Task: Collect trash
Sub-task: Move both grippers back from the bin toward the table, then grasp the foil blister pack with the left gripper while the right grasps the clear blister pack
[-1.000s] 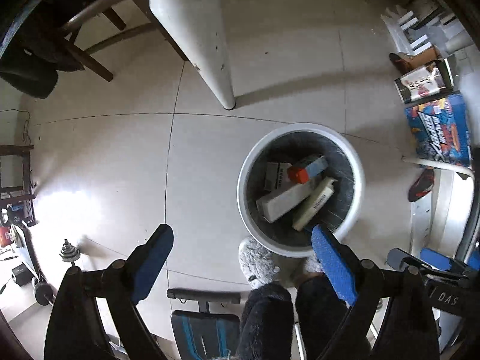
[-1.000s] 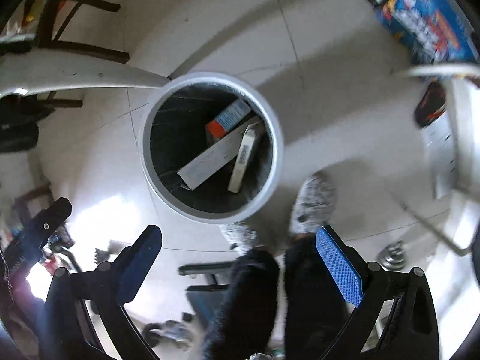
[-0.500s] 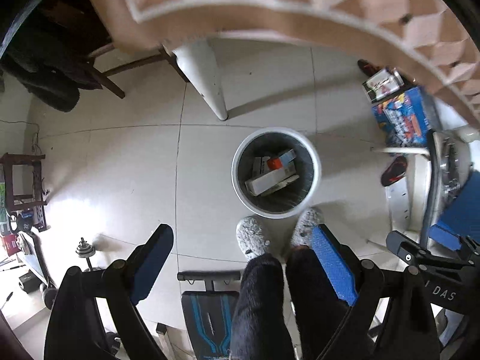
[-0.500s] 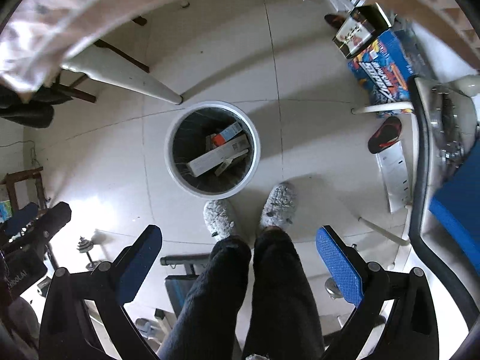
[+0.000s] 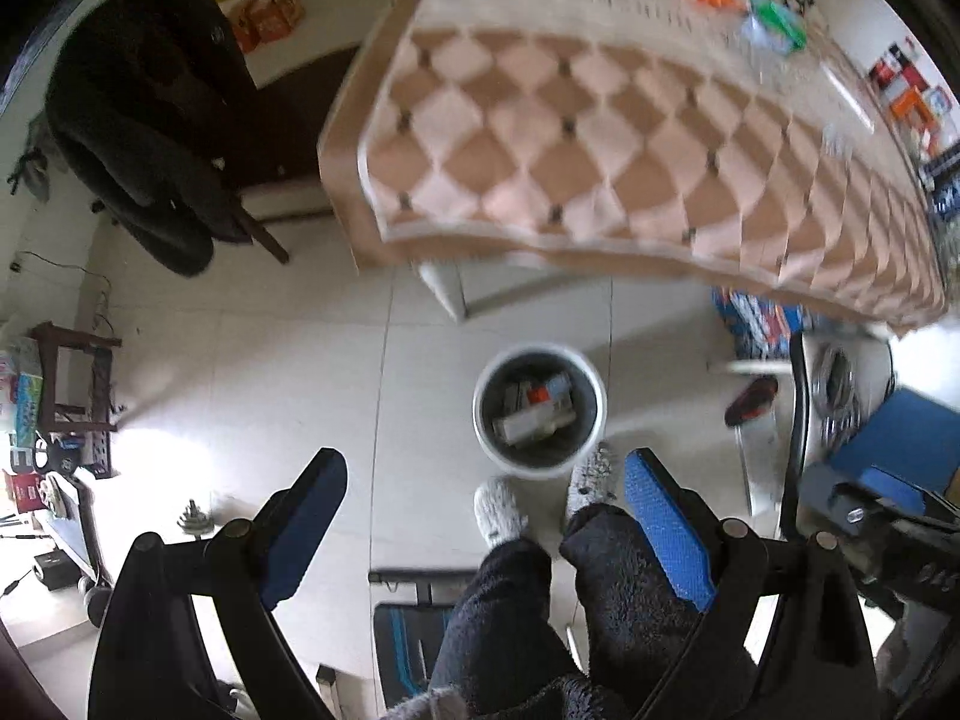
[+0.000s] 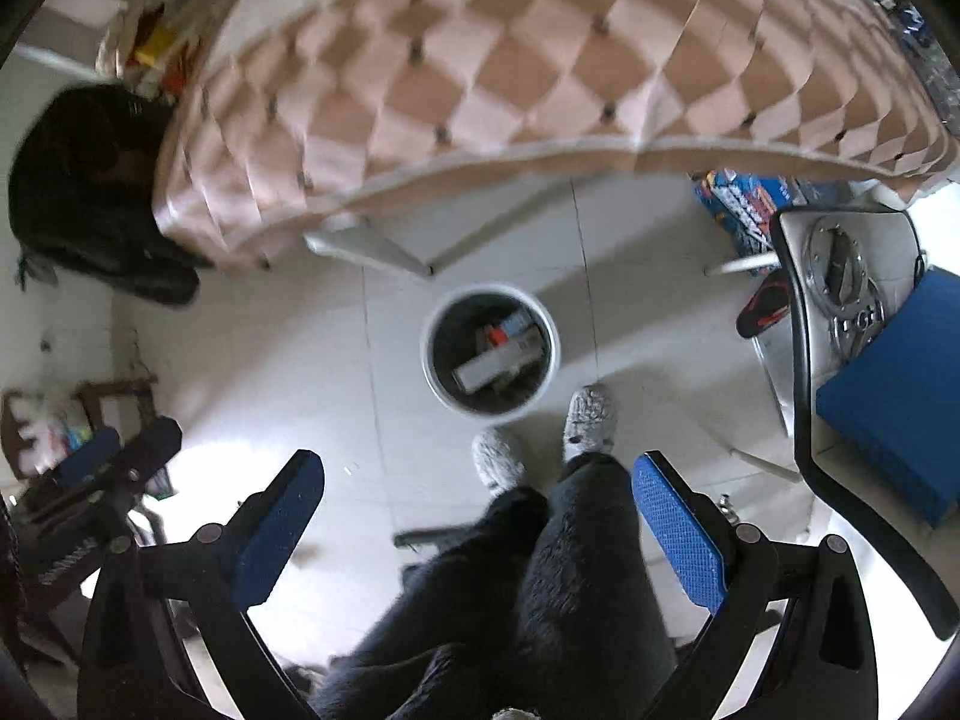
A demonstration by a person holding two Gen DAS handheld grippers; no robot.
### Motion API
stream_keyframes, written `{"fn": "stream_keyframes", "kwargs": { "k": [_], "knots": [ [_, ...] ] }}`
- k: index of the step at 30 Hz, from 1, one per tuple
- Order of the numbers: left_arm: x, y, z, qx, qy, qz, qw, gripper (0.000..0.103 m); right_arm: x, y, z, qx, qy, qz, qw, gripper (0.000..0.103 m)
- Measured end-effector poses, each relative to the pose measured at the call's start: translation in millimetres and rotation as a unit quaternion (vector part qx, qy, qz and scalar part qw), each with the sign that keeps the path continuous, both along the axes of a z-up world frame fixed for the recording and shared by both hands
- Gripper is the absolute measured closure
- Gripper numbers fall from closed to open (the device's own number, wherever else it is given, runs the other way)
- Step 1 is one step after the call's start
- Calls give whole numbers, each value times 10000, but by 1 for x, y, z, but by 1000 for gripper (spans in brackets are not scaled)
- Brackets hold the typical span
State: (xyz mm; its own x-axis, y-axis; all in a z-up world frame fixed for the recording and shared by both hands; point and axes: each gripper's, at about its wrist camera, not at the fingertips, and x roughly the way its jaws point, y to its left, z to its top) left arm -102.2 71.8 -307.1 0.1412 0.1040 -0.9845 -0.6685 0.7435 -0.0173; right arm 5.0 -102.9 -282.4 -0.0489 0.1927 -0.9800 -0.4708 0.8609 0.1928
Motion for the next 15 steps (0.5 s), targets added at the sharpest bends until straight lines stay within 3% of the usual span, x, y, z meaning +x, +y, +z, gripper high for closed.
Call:
{"fn": "stream_keyframes", "kwargs": {
  "k": [6,8,15],
  "knots": [
    [76,18,13,526,-180,52,9984,8,96,5,39,183,-380,-573,9975,0],
    [112,20,5,578,-112,-14,9983,2,146,2,41,138,-457,-807,9956,0],
    [238,38,-43,373,413,131,9984,0,314,5,-5,-256,-408,-1320,9901,0]
  ]
}}
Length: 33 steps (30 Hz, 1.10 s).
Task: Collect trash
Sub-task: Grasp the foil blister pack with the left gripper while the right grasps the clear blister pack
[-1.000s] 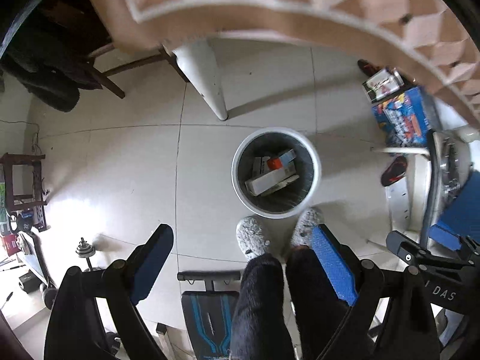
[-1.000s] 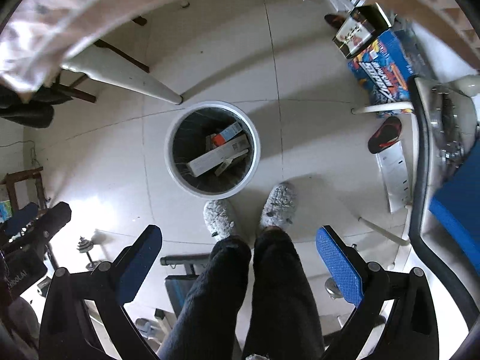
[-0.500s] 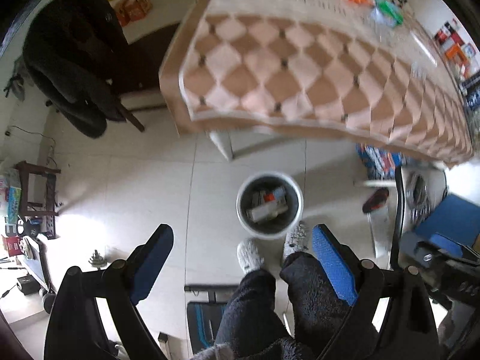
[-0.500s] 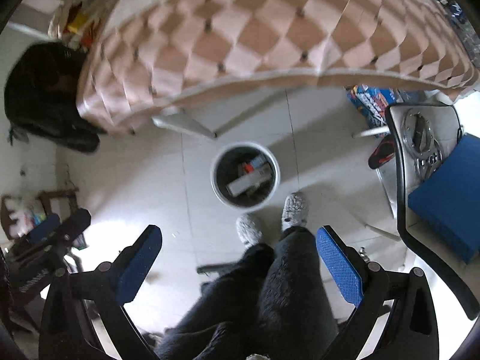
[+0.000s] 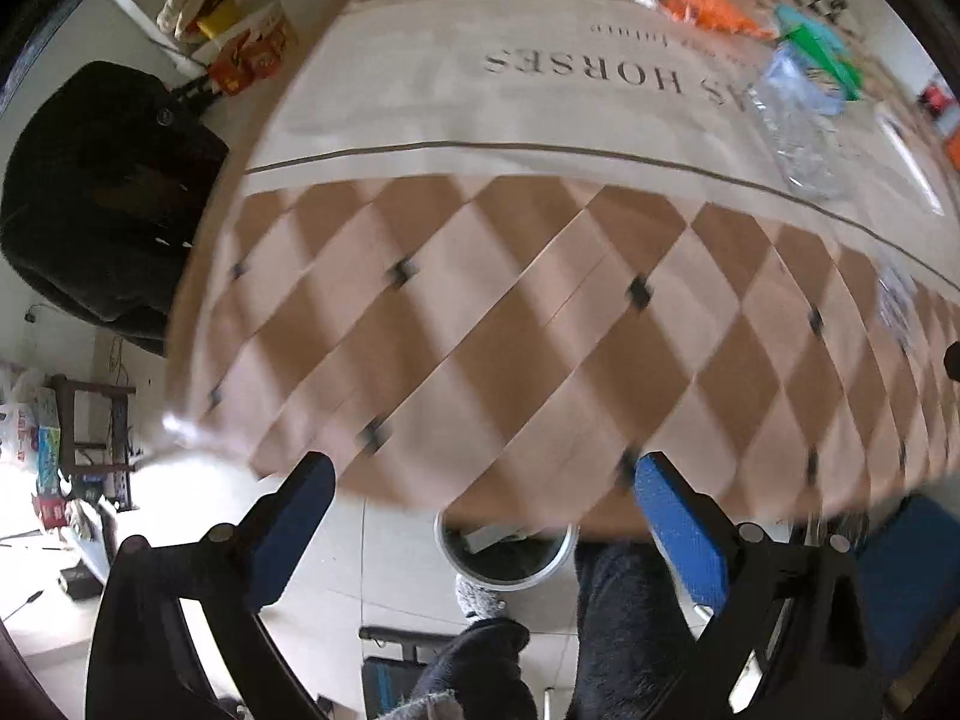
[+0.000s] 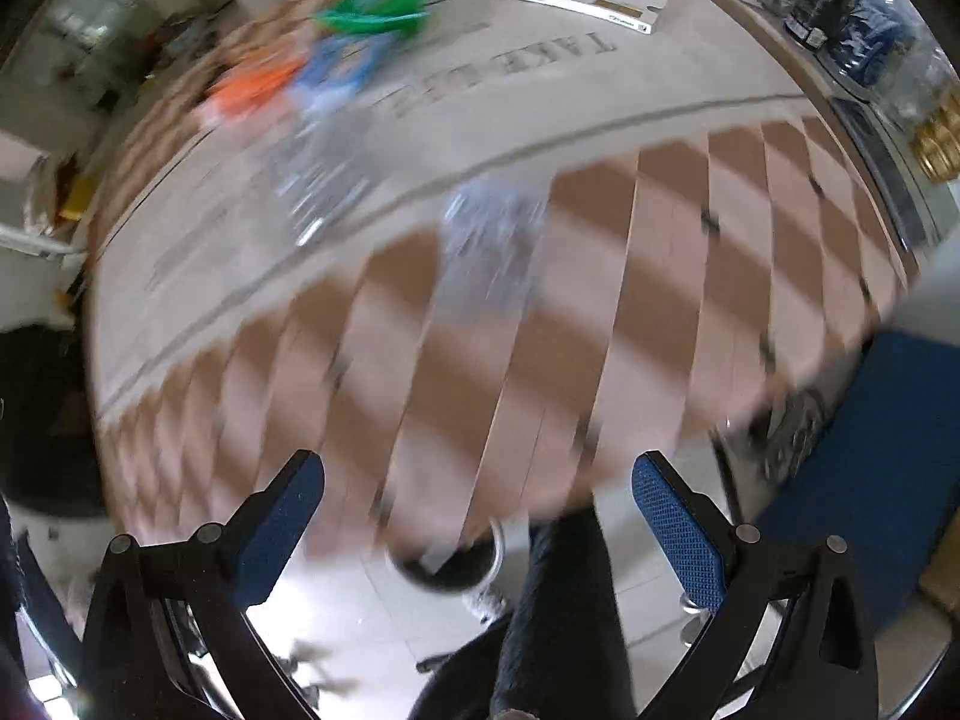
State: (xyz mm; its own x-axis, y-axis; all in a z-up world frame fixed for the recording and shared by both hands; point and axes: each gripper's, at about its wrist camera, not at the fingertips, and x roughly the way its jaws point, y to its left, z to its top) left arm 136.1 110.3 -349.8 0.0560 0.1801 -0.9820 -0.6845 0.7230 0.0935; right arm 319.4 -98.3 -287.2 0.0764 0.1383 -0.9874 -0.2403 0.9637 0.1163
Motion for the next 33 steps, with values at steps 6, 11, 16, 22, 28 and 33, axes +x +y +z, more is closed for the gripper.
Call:
{"fn": "stream_keyframes", "kwargs": {
  "k": [6,11,16,22,28,33],
  "knots": [
    [67,7,-24,-124,417,129,9990,0,73,27,-49,-191,341,177,9991,13],
    [101,9,-23,-182,572,126,9981,0,65,52,-44,-603,-315,545,9962,38],
    [153,14,-9,-386,360,43,9986,0,85,47,-36,-234,-104,432,9987,48],
    [230,21,-19,-1261,46,263,9917,1,148,21,-21,-238,-183,113,9995,48],
    [277,18,-36,-1105,294,164,9933,19,196,10,-23,-378,-203,-153,9990,48],
    [287,-1,-25,-835,220,-81,9962,42,213,5,-24,-272,-154,-159,9994,48]
  ]
}}
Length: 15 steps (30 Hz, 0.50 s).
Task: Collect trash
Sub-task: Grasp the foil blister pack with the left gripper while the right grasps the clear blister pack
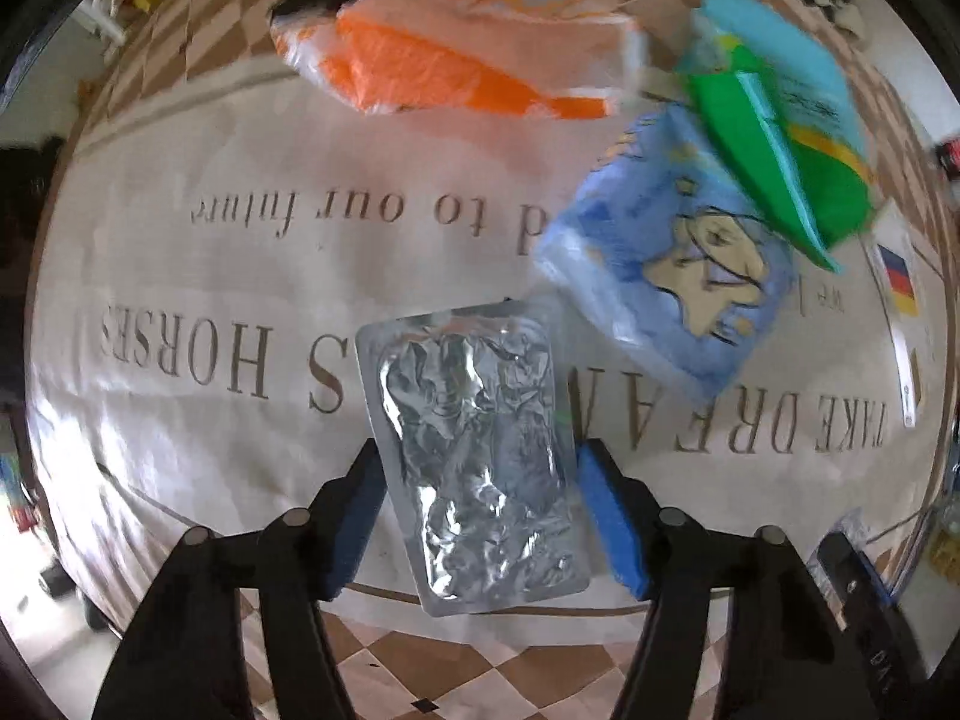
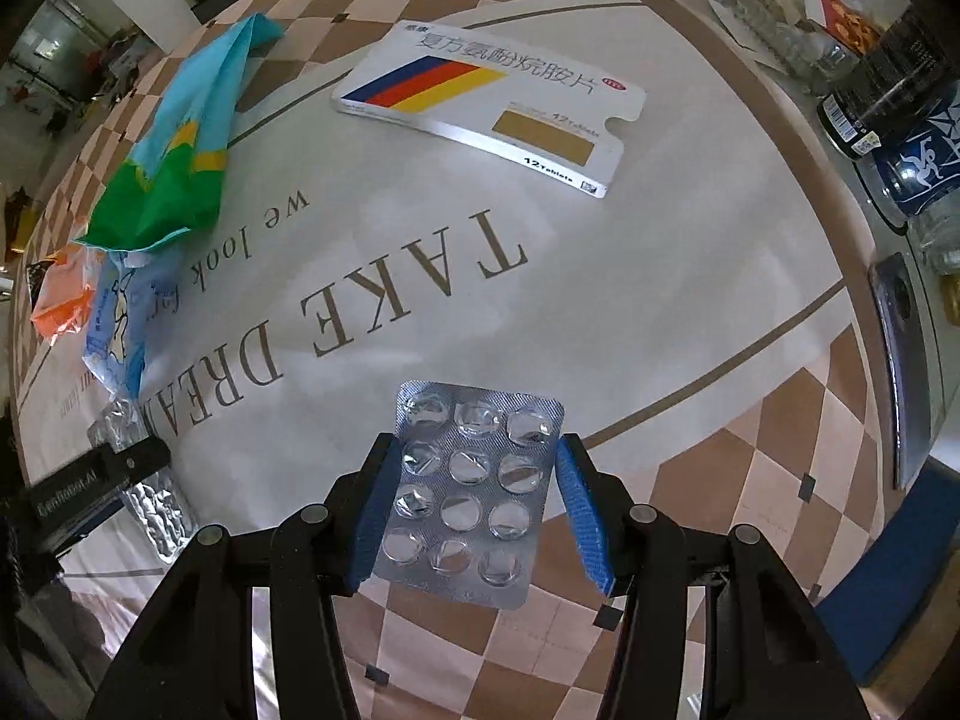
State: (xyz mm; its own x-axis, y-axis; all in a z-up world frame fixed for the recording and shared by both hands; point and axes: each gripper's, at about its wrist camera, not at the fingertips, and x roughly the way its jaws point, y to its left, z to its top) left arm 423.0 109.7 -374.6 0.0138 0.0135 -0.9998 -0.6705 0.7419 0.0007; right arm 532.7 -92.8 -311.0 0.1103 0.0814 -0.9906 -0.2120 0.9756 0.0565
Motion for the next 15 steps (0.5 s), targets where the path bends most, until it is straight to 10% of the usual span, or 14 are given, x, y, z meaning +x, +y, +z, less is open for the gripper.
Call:
{"fn": "stream_keyframes", "kwargs": {
  "k": [15],
  "knots": [
    [-126,-4,96,906,-797,-417,9918,42,-97,32,39,328,-534,1081,9922,48]
  ]
}}
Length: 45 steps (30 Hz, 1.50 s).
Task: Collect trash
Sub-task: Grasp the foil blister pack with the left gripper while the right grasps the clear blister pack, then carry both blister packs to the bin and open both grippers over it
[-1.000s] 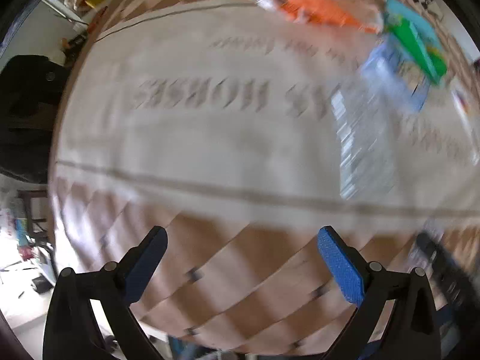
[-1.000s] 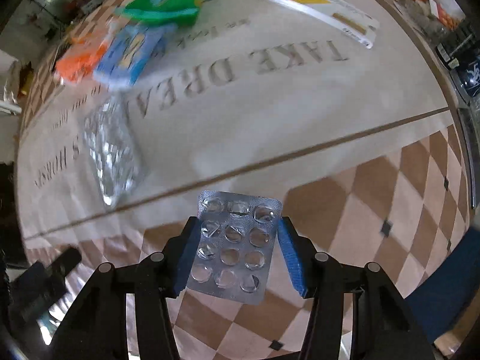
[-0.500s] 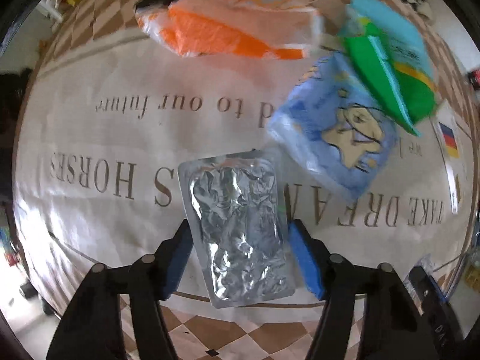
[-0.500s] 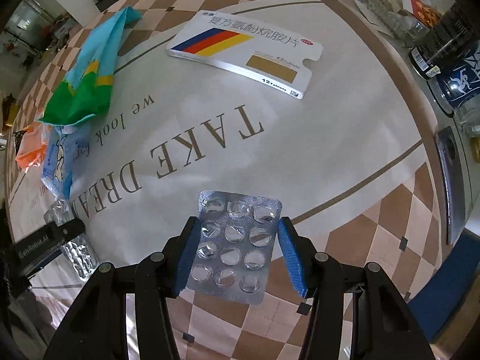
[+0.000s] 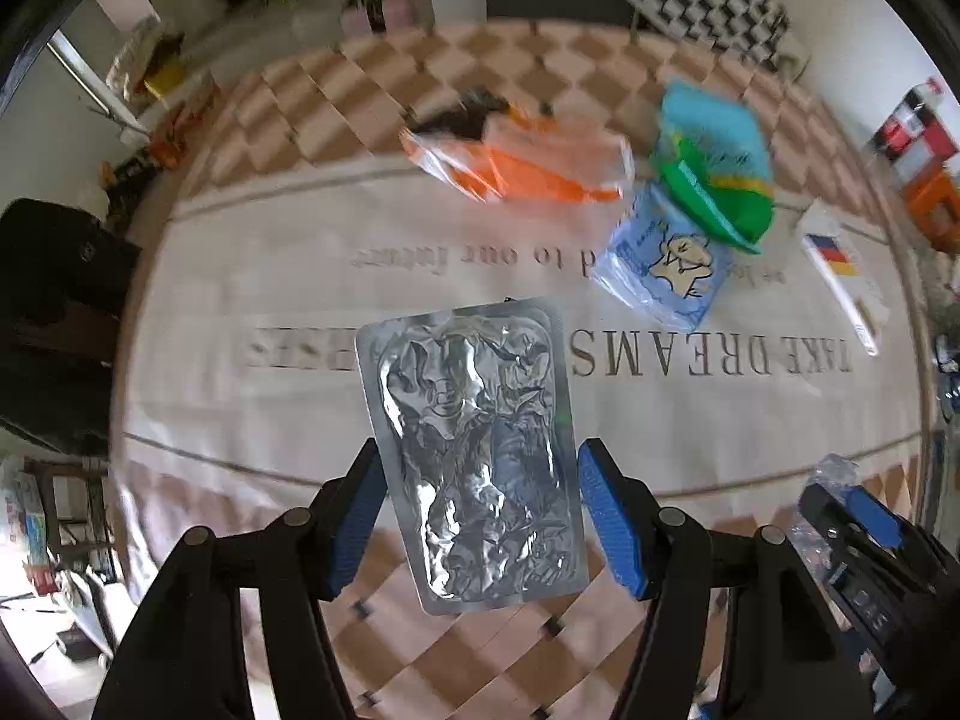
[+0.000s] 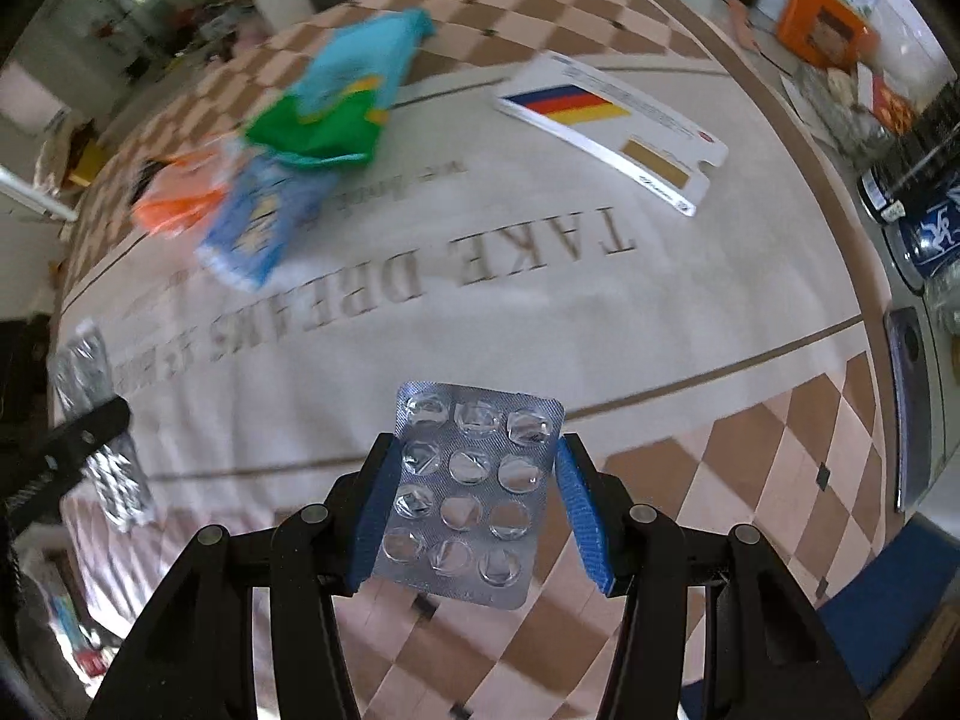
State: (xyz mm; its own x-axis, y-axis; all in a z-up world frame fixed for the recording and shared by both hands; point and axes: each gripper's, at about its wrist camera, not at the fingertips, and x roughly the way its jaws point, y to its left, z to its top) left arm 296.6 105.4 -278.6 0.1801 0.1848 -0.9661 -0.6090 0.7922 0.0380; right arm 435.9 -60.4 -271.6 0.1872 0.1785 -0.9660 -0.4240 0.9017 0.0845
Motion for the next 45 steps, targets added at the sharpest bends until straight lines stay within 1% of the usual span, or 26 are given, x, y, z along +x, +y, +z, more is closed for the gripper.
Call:
{"fn": "stream_keyframes", "kwargs": {
  "k": [1,2,3,5,8,11,13,17,20,22,24,25,26,27,28,29,30,31,32,33,37,39,40,43,44,45],
  "knots": [
    [-16,-1,12,99,-105,-3,9999,42,-9,-4,6,32,-36,53,10000,48],
    [-17,-1,18,152,-163,-6,9998,42,-23,-5,14,76,-73,107,9999,48],
    [-33,-2,30,235,-279,-4,9993,42,-33,-6,18,124,-104,130,9998,48],
    [-54,4,43,309,-440,17,9986,42,-59,-10,33,232,-189,197,9994,48],
    [-95,-3,65,399,-724,5,9966,42,-103,-11,51,416,-322,255,9983,48],
    [-132,-8,76,448,-958,-107,9943,42,-157,-16,70,599,-436,273,9969,48],
    [-165,-14,83,464,-1087,-195,9928,42,-193,-19,79,701,-507,255,9959,48],
    [-224,-25,83,422,-1168,-340,9917,42,-264,-30,84,806,-472,159,9955,48],
    [-265,-33,70,243,-1082,-415,9930,42,-308,-40,74,807,-319,110,9962,48],
    [-289,-35,51,-24,-937,-403,9948,42,-331,-44,59,766,-143,96,9969,48],
    [-305,-36,28,-374,-817,-338,9954,42,-354,-49,34,693,125,102,9975,48],
    [-315,-35,8,-629,-715,-268,9951,42,-362,-50,19,663,257,96,9974,48],
    [-323,-32,-13,-954,-667,-188,9930,42,-371,-51,1,643,435,89,9969,48],
    [-328,-31,-28,-1165,-611,-138,9912,42,-378,-52,-20,631,635,85,9959,48],
    [-335,-27,-57,-1488,-476,-16,9877,42,-383,-54,-42,611,812,48,9948,48],
    [-339,-25,-77,-1669,-412,50,9851,42,-388,-56,-68,582,1005,-13,9932,48],
    [-343,-22,-103,-1890,-324,89,9814,42,-391,-57,-90,564,1166,-55,9916,48],
    [-346,-20,-135,-2060,-173,174,9782,42,-394,-60,-119,535,1342,-148,9894,48],
    [-348,-18,-162,-2169,-58,251,9759,42,-395,-62,-141,529,1487,-244,9872,48],
    [-350,-16,-182,-2271,-3,288,9734,42,-396,-64,-169,543,1687,-329,9836,48],
    [-353,-11,-287,-2716,289,493,9607,41,-396,-69,-278,614,2211,-643,9712,48],
    [-351,-10,-327,-2855,349,546,9562,39,-395,-69,-321,632,2345,-704,9675,47],
    [-350,-12,-353,-2918,373,537,9542,36,-394,-68,-350,718,2486,-775,9628,47],
    [-347,-17,-406,-2947,544,512,9527,21,-390,-63,-406,734,2668,-717,9583,47],
    [-348,-19,-415,-2963,558,508,9521,13,-390,-61,-425,769,2732,-675,9565,45],
    [-347,-20,-425,-2953,601,504,9522,8,-388,-59,-438,787,2782,-639,9552,35]
  ]
}}
